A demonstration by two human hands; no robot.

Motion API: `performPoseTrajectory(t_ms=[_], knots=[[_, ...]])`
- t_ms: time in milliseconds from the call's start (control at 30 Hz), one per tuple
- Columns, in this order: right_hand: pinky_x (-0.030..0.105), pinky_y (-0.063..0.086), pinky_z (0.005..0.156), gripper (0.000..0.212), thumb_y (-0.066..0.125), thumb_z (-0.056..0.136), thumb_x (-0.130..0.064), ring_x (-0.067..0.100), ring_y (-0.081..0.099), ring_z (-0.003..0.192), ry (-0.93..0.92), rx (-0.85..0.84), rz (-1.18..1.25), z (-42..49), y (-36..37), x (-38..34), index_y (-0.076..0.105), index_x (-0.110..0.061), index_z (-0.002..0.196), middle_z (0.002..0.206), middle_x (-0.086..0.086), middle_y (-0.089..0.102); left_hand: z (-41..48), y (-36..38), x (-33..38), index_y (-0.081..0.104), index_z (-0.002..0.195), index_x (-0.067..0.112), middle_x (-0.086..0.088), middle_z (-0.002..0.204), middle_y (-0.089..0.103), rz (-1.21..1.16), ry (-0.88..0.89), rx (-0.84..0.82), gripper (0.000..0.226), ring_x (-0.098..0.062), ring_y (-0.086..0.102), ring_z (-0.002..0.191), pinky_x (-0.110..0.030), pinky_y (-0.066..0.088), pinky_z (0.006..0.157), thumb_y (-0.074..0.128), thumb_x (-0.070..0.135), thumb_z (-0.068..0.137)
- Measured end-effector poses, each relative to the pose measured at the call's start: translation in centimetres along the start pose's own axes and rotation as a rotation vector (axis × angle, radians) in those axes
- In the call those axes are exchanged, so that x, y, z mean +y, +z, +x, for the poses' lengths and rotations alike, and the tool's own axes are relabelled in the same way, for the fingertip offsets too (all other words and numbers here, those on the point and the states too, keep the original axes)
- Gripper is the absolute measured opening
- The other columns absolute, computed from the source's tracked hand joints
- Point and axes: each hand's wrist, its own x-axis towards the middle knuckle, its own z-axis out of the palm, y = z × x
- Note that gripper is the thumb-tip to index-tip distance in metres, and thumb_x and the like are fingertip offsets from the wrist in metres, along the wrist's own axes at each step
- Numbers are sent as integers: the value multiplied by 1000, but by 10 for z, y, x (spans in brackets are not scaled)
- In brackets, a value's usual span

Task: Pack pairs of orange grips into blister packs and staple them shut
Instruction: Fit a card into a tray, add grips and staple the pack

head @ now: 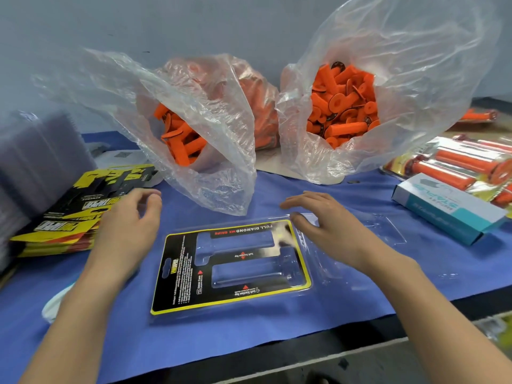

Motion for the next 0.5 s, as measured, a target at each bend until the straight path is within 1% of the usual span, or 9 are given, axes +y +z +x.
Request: performPoseTrajectory(t_ms=[67, 100, 167, 267, 367, 400, 433, 467, 500], knots=[[15, 25, 97, 28, 47, 102, -28, 6, 35, 131, 5, 29, 1, 9, 0, -2, 60, -35, 126, 127, -15, 57, 7, -9, -2, 66, 105, 23, 3, 90, 65, -79, -48, 119, 21, -23, 58, 86, -39, 47, 78, 47, 29, 99], [17, 26, 97, 28, 46, 102, -28, 6, 36, 130, 6, 39, 7, 14, 1, -3, 60, -34, 126, 127, -16, 57, 10, -13, -3, 65, 103, 24, 3, 90, 65, -118, -73, 172, 21, -24, 58, 86, -40, 48, 79, 46, 30, 97], [20, 29, 96, 28, 46, 102, -27, 7, 38, 129, 7, 53, 28, 24, 2, -7, 60, -34, 126, 127, -17, 56, 15, -18, -4, 64, 101, 25, 1, 93, 68, -180, -104, 255, 22, -22, 59, 88, -37, 45, 80, 44, 31, 94], [22, 30, 94, 29, 46, 102, -26, 10, 40, 127, 2, 74, 61, 38, 5, -12, 60, -33, 126, 127, -15, 57, 17, -18, 2, 62, 102, 27, 2, 93, 68, -232, -76, 304, 21, -16, 61, 89, -32, 43, 78, 43, 30, 93], [27, 34, 96, 30, 45, 102, -28, 14, 40, 128, 6, 61, 67, 49, 8, -16, 59, -32, 129, 129, -12, 56, 19, -13, 18, 61, 105, 29, 7, 93, 67, -244, -3, 300, 19, -9, 61, 86, -27, 44, 77, 45, 30, 95], [29, 35, 99, 31, 44, 103, -28, 16, 40, 129, 11, 54, 72, 53, 9, -16, 58, -32, 130, 131, -11, 56, 22, -11, 24, 61, 106, 28, 8, 94, 67, -236, 23, 300, 19, -6, 60, 83, -22, 43, 75, 45, 29, 96], [32, 36, 102, 31, 44, 103, -28, 17, 40, 129, 13, 48, 78, 56, 10, -18, 58, -31, 130, 132, -10, 56, 25, -8, 30, 61, 107, 27, 9, 94, 66, -227, 43, 302, 18, 1, 59, 79, -14, 42, 72, 46, 28, 96], [34, 37, 103, 31, 44, 103, -28, 18, 41, 129, 17, 45, 86, 60, 10, -19, 57, -30, 131, 133, -9, 56, 31, -6, 36, 61, 107, 26, 10, 93, 65, -204, 64, 299, 18, 7, 58, 77, -5, 38, 67, 47, 26, 97], [35, 38, 103, 31, 44, 103, -28, 19, 43, 128, 21, 47, 99, 63, 10, -20, 57, -30, 131, 133, -7, 56, 38, -2, 43, 62, 106, 25, 10, 92, 64, -160, 89, 285, 18, 10, 57, 76, 1, 34, 63, 47, 23, 97]])
